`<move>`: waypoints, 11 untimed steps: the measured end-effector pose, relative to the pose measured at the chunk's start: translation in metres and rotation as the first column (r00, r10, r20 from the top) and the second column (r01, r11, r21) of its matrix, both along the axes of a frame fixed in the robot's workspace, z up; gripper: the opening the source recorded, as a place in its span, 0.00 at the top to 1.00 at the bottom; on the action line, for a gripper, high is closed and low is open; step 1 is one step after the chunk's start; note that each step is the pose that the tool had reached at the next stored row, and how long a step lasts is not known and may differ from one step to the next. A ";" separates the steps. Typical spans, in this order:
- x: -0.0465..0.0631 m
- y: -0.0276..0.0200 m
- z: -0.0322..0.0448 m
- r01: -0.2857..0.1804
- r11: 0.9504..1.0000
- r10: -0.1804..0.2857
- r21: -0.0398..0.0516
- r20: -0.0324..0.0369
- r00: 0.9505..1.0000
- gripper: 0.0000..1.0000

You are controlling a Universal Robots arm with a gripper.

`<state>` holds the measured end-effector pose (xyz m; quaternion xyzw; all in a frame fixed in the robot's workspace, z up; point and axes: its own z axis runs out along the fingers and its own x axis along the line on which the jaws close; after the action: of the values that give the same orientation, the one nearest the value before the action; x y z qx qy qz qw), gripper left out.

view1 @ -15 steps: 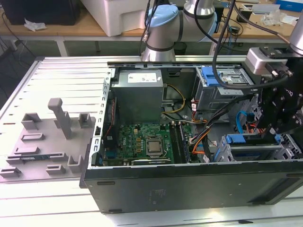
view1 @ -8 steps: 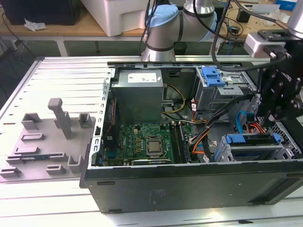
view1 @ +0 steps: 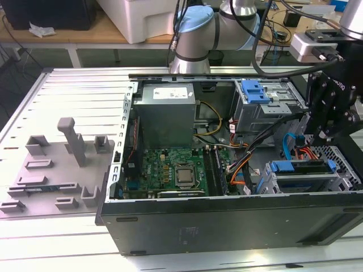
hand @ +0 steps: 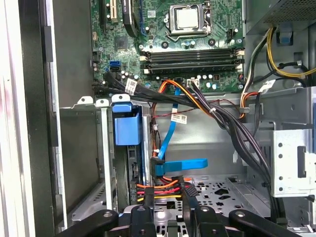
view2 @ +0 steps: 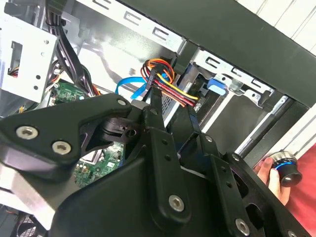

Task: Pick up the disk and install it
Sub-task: 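Insert the second disk wire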

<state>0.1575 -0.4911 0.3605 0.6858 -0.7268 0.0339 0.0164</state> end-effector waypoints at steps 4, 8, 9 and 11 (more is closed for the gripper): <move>0.000 0.0000 0.0000 0.000 1.000 0.000 0.000 0.000 1.000 0.64; 0.000 0.0000 0.0000 0.000 1.000 0.000 0.000 0.000 1.000 0.64; 0.000 0.0000 0.0000 0.000 1.000 0.000 0.000 0.000 1.000 0.64; 0.000 0.0000 0.0000 0.000 1.000 0.000 0.000 0.000 1.000 0.64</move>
<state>0.1573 -0.4911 0.3605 0.6858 -0.7268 0.0340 0.0165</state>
